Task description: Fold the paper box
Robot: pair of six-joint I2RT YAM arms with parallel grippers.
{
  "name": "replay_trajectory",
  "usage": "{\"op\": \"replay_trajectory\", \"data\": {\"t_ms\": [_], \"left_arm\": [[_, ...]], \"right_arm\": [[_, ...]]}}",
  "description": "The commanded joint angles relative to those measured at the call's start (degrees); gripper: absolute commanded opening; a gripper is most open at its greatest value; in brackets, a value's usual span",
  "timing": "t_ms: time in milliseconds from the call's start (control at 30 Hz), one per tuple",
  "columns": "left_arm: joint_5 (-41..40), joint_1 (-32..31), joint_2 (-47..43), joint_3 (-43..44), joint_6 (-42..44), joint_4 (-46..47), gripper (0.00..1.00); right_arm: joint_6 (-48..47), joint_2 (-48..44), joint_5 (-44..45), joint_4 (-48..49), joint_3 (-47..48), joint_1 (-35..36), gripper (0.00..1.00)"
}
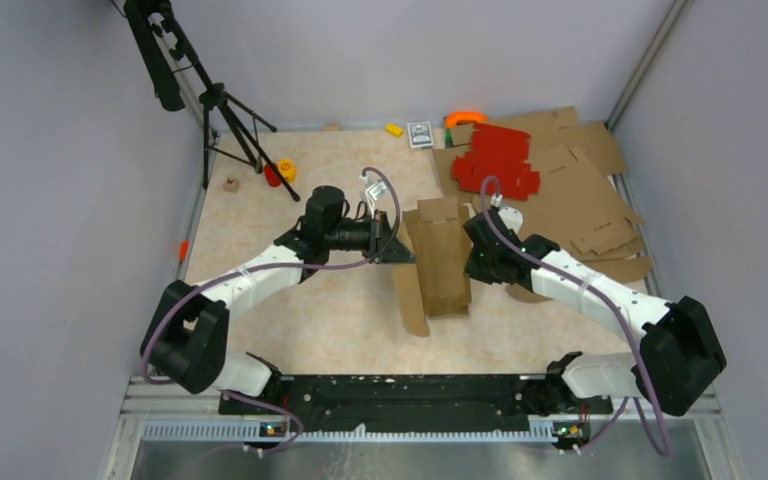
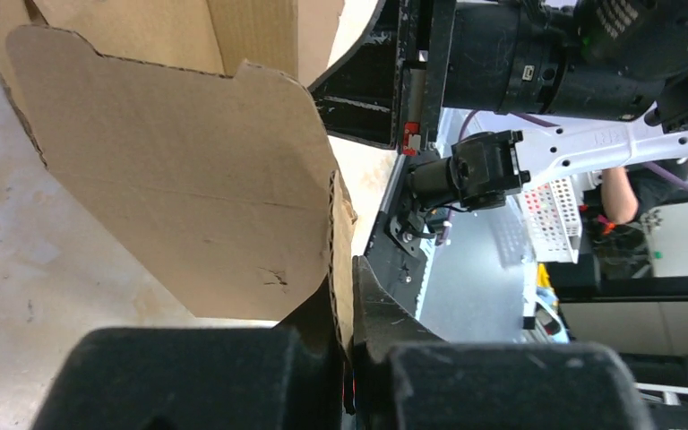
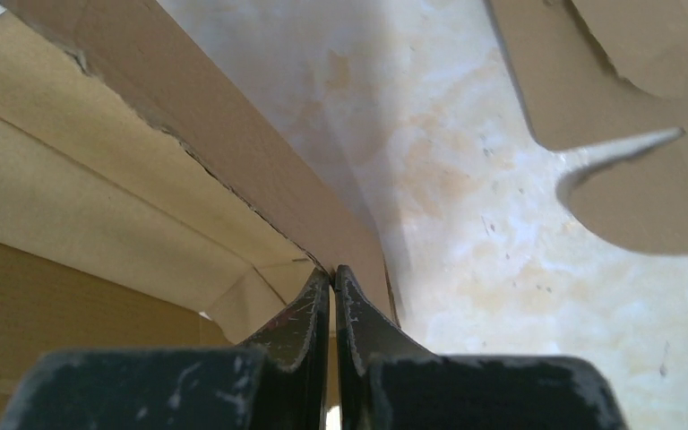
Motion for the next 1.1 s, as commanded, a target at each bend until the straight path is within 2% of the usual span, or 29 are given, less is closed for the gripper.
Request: {"op": "replay_trajectory", "data": {"t_ms": [0,133,233,400,533,667,833,933,1067], "left_arm": [[5.9,0.6,4.1,3.2,-4.3,3.4,0.01],[6.5,0.6,6.3,4.5,-5.1,3.3,0.01],[6.3,0.6,6.6,4.6,-5.1,3.1,0.01],[7.1,0.6,5.5,3.1,-8.9,8.0,0.01],[7.3,0.6,3.6,2.6,-12.5,12.6,0.01],[5.8,0.3,1.6,2.7,-10.1,11.2,0.01],[4.9,-0.7,0.6,2.9,-6.7,9.8,0.01],[2.5,-1.7,-1.0,3.7,-1.0,4.6,0.01],[-1.8,-3.5,-2.2,4.5,8.6,-2.1,0.01]], "right_arm": [[10.6,-0.8,1.7,-8.1,2.2,0.5,0.00],[15.5,-4.7,-1.4,0.2,-3.2,0.5,0.00],[17.6,-5.5,-2.0,2.8,-5.2,0.5,0.00],[15.4,-2.6,-1.5,0.7,-3.5,0.5,0.00],[13.1,-4.7,-2.7,7.0,-6.8,0.5,0.00],[12.3,-8.6,-1.4,17.0,-12.0,0.5,0.00],[8.7,-8.7,2.6,20.4,-11.4,0.5,0.00],[6.1,-8.7,5.6,23.0,-12.0,0.6,0.00],[3.0,-10.3,7.9,31.6,-15.8,0.9,0.00]]}}
